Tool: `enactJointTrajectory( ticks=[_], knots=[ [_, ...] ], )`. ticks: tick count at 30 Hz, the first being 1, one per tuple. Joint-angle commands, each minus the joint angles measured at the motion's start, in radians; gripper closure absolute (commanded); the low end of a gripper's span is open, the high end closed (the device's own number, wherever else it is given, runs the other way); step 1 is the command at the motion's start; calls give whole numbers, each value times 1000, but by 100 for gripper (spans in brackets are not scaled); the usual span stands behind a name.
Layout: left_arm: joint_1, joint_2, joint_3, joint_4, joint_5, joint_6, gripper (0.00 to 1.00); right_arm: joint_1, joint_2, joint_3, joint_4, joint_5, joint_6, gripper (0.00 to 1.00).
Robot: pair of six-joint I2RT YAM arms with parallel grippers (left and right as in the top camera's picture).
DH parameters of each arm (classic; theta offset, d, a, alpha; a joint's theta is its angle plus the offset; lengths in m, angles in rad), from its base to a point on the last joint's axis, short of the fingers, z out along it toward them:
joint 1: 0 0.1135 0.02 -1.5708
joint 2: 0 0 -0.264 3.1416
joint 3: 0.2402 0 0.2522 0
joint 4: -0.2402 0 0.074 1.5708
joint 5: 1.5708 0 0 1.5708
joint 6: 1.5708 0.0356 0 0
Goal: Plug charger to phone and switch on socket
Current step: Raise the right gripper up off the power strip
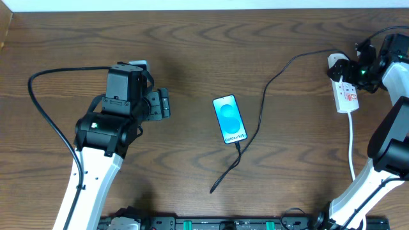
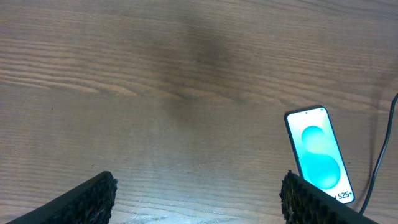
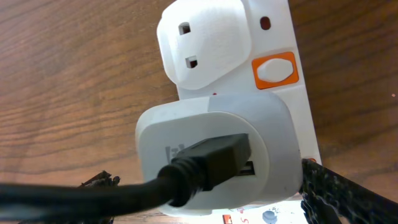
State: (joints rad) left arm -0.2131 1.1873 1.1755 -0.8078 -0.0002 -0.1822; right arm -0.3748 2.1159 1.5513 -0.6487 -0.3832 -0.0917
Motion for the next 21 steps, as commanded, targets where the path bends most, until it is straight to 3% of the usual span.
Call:
enactJointTrajectory(
  ticks=[1,21],
  knots=[
    [1,1,5,-3,-12,10,16,9,27,4,-9,-72,-23,10],
    [1,1,5,-3,-12,10,16,9,27,3,-37,-92,-5,11]
  ],
)
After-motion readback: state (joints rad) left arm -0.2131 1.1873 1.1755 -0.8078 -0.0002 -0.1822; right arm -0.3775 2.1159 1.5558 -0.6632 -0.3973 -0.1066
